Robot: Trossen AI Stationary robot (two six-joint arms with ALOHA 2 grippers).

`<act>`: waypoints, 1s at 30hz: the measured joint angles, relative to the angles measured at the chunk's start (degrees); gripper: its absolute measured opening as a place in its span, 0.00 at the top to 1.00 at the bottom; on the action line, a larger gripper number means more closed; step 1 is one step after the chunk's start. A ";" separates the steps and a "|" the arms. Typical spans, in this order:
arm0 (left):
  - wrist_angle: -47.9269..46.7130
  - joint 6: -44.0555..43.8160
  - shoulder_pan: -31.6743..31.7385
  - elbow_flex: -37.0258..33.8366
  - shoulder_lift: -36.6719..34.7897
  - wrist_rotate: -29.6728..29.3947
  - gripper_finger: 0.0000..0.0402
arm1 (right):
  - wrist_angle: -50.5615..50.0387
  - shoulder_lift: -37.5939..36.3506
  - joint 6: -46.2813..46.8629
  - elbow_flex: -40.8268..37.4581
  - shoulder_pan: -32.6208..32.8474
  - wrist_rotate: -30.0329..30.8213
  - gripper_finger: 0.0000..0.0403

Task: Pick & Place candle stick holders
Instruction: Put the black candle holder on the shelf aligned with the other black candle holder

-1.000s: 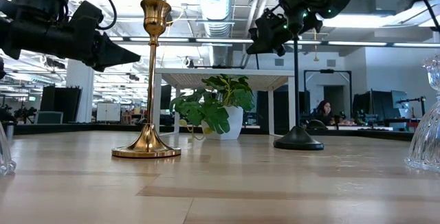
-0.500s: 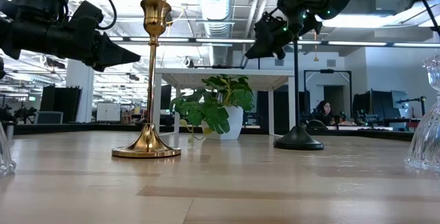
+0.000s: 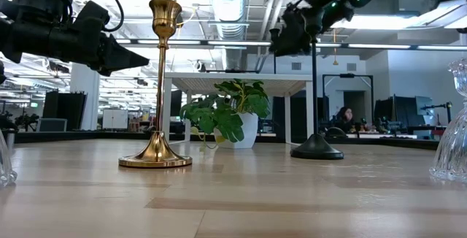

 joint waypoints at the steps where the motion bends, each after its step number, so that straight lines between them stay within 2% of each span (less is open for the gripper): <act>1: 0.00 0.00 -0.01 0.00 0.00 -0.02 0.96 | -1.43 -1.15 -0.39 0.01 0.00 0.02 0.42; 7: 0.00 -0.01 0.00 0.00 0.00 -0.02 0.96 | -10.71 -9.38 -1.94 0.03 0.00 0.02 0.48; 12: 0.00 0.00 -0.01 0.00 0.00 0.00 0.96 | -22.58 -17.23 -2.03 0.07 0.00 0.02 0.56; 21: 0.00 0.00 0.00 0.00 0.00 -0.02 0.96 | -44.22 -28.79 -5.10 0.07 1.49 -0.06 0.81; 25: 0.05 0.00 0.01 0.00 0.00 -0.02 0.96 | -48.85 -32.58 -7.51 0.07 4.44 -0.15 0.96; 30: 0.31 -0.01 0.01 0.00 0.00 0.00 0.96 | -50.10 -37.51 -8.42 -0.17 8.16 -0.11 0.98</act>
